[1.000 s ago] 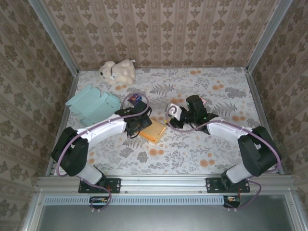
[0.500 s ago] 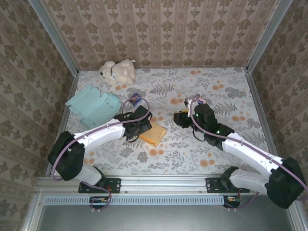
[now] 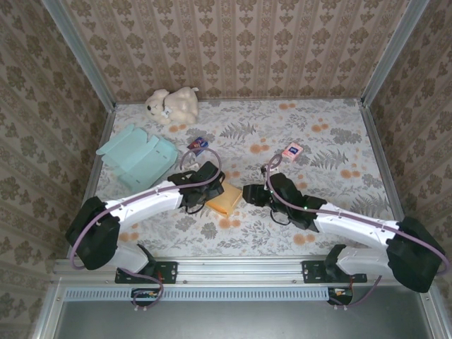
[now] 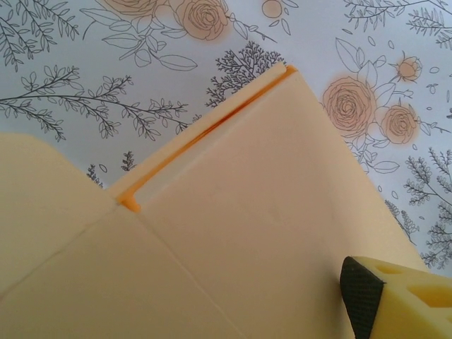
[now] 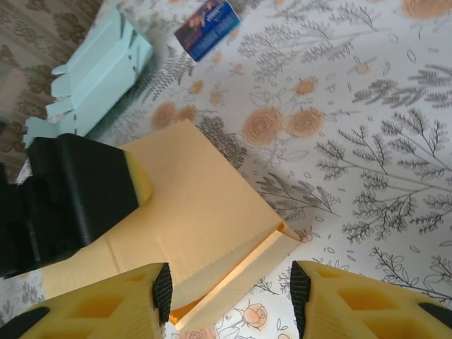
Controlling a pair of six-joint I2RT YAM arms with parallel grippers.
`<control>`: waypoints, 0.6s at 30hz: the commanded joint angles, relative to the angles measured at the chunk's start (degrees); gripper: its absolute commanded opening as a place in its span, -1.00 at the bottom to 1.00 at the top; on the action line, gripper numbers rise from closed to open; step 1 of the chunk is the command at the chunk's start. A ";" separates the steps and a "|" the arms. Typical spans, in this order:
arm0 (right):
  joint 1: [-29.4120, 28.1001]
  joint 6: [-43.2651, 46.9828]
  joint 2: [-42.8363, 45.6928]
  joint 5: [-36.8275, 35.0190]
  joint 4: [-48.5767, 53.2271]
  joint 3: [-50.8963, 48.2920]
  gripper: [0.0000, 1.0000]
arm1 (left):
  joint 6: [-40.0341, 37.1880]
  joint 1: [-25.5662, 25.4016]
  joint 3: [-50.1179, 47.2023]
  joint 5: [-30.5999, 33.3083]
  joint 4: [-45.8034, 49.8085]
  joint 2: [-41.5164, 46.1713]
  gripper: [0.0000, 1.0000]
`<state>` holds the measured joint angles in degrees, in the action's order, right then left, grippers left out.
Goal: Fold the paper box
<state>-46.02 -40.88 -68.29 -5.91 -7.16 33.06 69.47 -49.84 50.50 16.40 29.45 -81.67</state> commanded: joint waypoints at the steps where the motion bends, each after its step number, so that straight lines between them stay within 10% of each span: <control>1: -0.57 -3.10 -2.98 -0.62 -4.40 -0.59 0.01 | 1.45 -0.70 -1.97 1.61 -0.25 0.48 0.62; 18: -6.62 -4.14 -19.95 -6.52 -8.59 5.59 0.03 | 4.43 -1.67 -8.45 2.65 -2.73 3.71 0.62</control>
<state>-52.56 -44.38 -86.41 -10.24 -14.04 36.84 72.79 -51.03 43.53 17.87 25.12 -78.67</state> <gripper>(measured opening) 0.516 0.808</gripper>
